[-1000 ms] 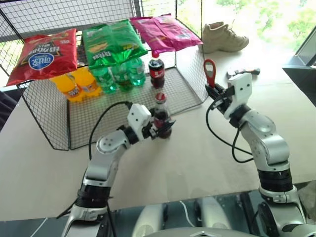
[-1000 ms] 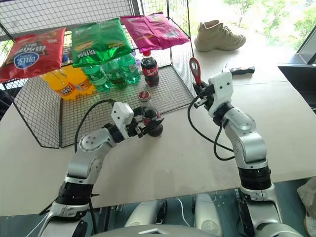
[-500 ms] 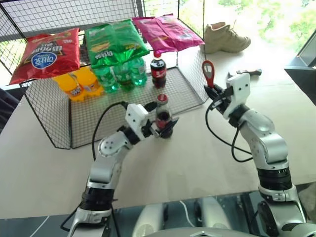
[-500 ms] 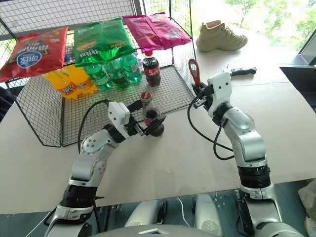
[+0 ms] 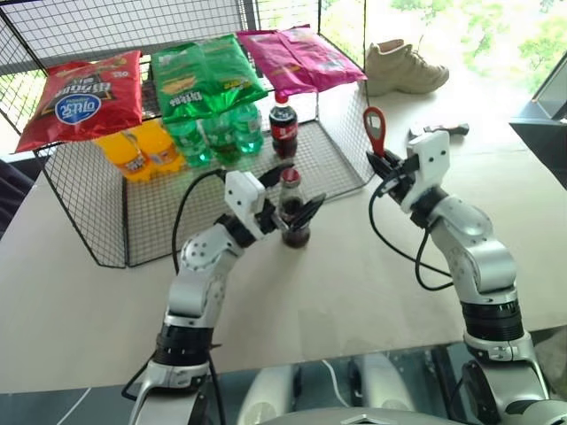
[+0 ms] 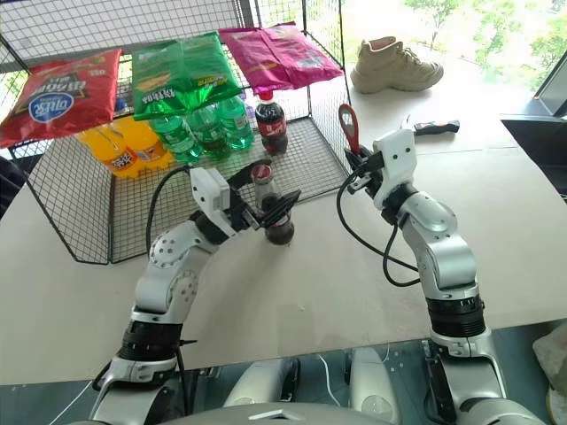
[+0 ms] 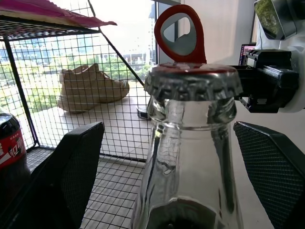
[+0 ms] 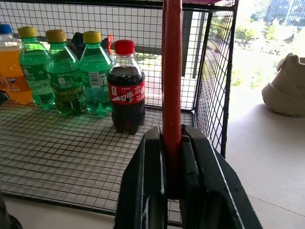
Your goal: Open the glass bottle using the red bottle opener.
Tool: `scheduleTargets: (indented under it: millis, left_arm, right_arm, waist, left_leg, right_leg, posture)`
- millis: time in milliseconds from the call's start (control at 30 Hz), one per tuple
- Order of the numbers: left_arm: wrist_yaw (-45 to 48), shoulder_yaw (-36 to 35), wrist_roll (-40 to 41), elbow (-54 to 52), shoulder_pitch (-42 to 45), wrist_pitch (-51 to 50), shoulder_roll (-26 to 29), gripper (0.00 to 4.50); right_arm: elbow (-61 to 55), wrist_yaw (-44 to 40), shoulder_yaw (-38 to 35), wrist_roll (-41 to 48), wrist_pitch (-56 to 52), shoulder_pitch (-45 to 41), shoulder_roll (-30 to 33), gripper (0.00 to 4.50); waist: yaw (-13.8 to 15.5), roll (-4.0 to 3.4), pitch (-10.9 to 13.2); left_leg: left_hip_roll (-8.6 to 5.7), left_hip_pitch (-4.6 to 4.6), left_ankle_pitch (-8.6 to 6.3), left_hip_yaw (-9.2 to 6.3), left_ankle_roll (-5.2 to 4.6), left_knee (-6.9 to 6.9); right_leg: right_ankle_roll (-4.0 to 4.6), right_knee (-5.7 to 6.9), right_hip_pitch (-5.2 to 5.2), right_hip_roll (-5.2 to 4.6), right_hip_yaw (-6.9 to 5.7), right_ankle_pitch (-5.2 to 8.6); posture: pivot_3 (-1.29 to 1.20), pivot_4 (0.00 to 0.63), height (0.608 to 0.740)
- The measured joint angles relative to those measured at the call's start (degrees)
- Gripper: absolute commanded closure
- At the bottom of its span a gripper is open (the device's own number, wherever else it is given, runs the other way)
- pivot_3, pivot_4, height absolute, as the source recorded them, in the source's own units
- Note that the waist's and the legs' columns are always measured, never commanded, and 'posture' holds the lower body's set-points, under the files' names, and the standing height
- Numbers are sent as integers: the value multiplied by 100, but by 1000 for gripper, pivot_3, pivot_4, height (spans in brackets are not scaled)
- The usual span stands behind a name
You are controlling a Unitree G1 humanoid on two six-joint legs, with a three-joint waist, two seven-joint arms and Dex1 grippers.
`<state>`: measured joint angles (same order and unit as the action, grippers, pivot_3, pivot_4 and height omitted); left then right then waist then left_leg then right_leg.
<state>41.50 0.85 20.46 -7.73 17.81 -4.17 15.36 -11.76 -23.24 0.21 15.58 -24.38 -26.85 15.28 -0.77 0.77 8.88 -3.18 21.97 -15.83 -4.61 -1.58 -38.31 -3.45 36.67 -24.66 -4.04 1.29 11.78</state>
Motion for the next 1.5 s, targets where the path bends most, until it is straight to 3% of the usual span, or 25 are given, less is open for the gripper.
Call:
scheduleTargets:
  millis: [533,600,700,733,933,1167,1500]
  left_arm:
    - [52,101,13,-8,-1,-280,3,13]
    - [52,101,13,-12,-1,-282,3,760]
    - [38,89,19,-27,0,-265,1,2227]
    - [25,60,21,-73,19,-278,26,2388]
    - [4,43,25,-117,-4,-303,45,2408]
    - [-41,81,47,-248,-59,-389,80,2424]
    - [-59,84,110,-312,-50,-404,85,2424]
  right_arm:
    - [6,3,69,-39,5,0,-26,4500]
    - [6,4,83,-40,5,0,-32,4500]
    - [6,1,104,-43,5,0,-38,4500]
    - [5,-2,113,-46,5,-1,-37,4500]
    - [-17,-195,522,-426,285,1,158,4500]
    - [27,-258,1497,-1908,2240,172,589,4500]
    - [1004,344,1935,-3486,4241,-49,614,4500]
  waist:
    - [3,0,0]
    - [2,0,0]
    - [2,0,0]
    - [3,-1,-1]
    - [2,-2,-1]
    - [-1,-1,-1]
    - [1,1,-3]
  left_leg:
    - [0,0,0,0,0,0]
    - [0,0,0,0,0,0]
    - [0,0,0,-1,0,0]
    - [0,-1,0,-1,0,0]
    - [-1,0,0,-1,0,1]
    - [-1,-4,1,1,1,0]
    - [-1,-19,1,1,3,0]
  right_leg:
    - [0,0,0,0,0,0]
    - [0,0,0,0,0,0]
    - [0,-1,0,0,0,0]
    - [0,-2,1,0,-1,0]
    - [0,-3,1,0,-2,0]
    - [-1,-3,3,1,-1,0]
    - [0,-4,20,1,-1,1]
  posture:
    - [0,150,740]
    - [0,150,740]
    - [0,150,740]
    - [0,150,740]
    - [0,150,740]
    - [0,150,740]
    - [0,150,740]
